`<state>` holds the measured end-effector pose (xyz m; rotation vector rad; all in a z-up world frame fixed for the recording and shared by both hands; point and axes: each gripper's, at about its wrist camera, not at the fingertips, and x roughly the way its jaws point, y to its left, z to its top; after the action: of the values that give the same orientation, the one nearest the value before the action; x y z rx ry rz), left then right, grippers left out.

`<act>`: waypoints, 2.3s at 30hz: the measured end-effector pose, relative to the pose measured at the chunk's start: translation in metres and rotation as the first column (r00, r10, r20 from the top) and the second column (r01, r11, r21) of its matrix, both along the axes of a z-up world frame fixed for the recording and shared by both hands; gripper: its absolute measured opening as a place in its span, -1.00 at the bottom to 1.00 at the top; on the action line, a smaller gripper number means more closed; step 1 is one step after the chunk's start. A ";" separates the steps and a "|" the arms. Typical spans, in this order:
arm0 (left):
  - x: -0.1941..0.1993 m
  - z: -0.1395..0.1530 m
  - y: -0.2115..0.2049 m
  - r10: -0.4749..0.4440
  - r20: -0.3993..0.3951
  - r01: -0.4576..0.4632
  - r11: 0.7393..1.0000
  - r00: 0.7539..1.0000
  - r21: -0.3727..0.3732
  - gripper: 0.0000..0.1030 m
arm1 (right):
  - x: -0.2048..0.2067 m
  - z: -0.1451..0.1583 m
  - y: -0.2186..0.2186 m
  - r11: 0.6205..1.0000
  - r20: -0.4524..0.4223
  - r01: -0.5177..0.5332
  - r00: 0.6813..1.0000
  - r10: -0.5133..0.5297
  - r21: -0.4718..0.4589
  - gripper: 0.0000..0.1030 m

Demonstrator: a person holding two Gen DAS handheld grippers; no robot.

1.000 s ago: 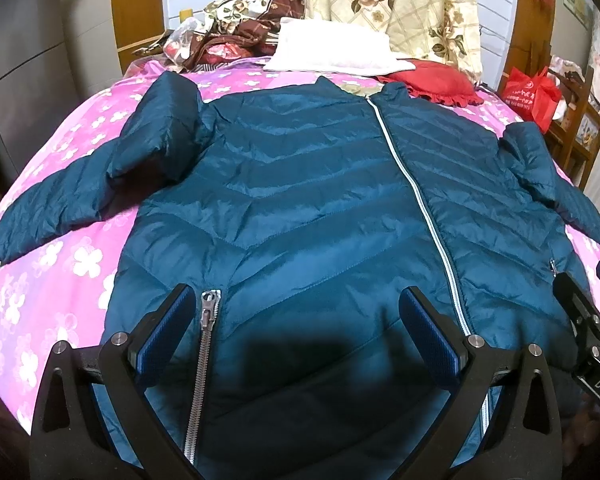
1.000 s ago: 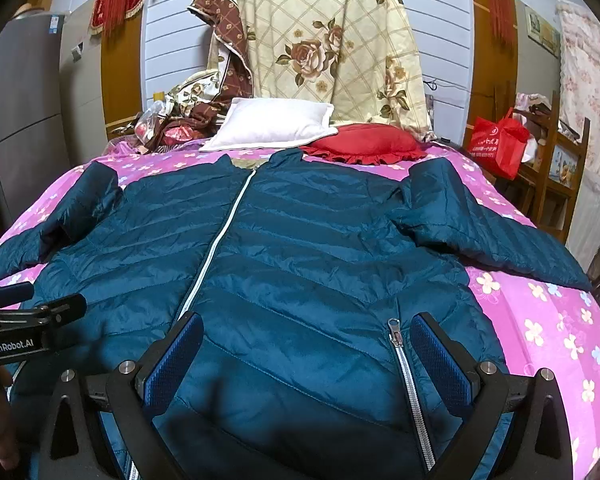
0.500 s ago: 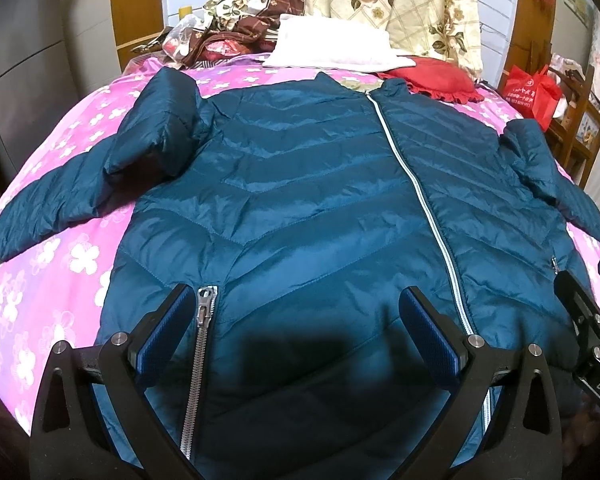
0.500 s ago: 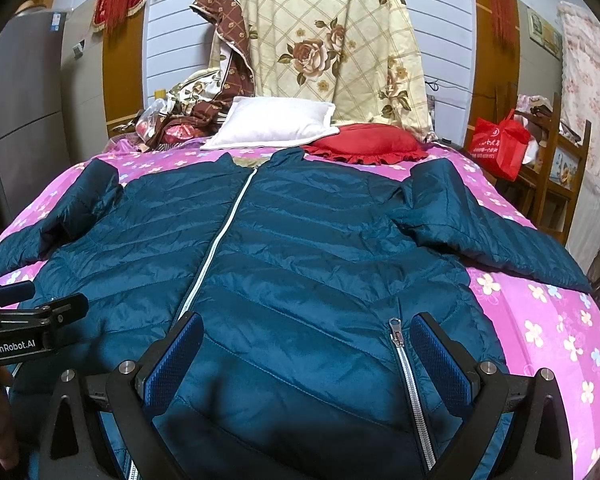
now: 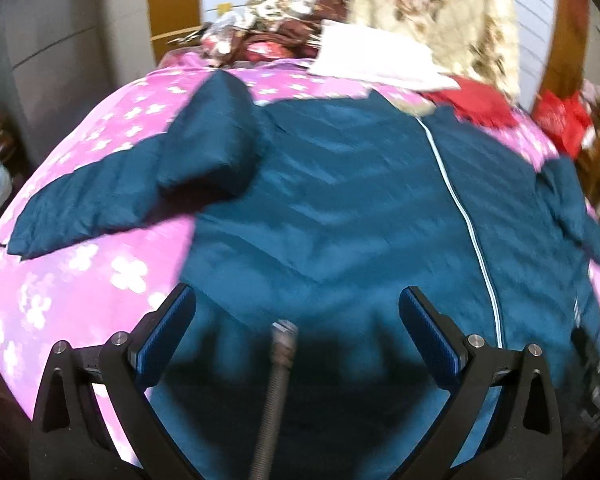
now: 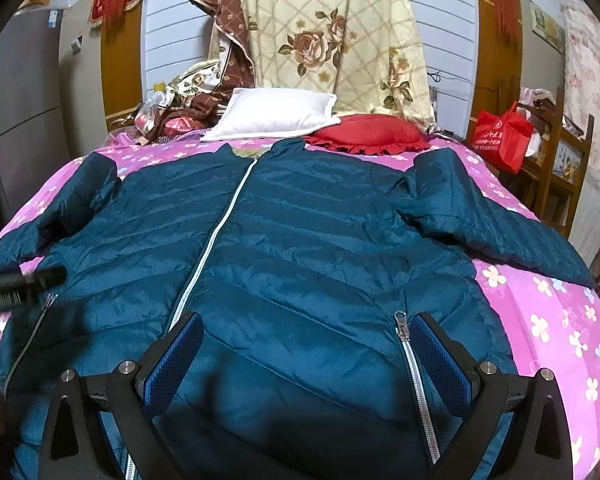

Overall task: Fold large clothes
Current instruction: 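Grasp the sleeve cuff nearest the left tool and lift it, then carry the held sleeve and jacket side across the body, then release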

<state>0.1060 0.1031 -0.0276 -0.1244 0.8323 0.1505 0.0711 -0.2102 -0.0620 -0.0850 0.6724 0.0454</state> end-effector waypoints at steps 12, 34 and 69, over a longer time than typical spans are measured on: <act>-0.005 -0.012 0.262 0.423 -0.048 -0.423 0.906 0.905 0.009 0.98 | 0.000 0.002 -0.004 0.999 -0.006 -0.004 1.000 0.004 0.041 1.00; 0.057 -0.067 0.321 0.368 -0.099 -0.364 0.930 0.925 0.055 -0.80 | 0.007 -0.010 0.012 0.999 -0.056 -0.024 0.998 0.023 -0.030 1.00; 0.130 0.120 -0.089 -0.260 0.231 0.282 0.957 0.938 -0.064 -0.83 | -0.014 -0.001 -0.120 0.969 -0.113 0.222 0.965 -0.235 -0.111 1.00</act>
<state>0.2357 0.0143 0.0923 -0.1132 0.6271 -0.1626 0.0570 -0.3306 -0.0626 -0.0986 0.8066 -0.2066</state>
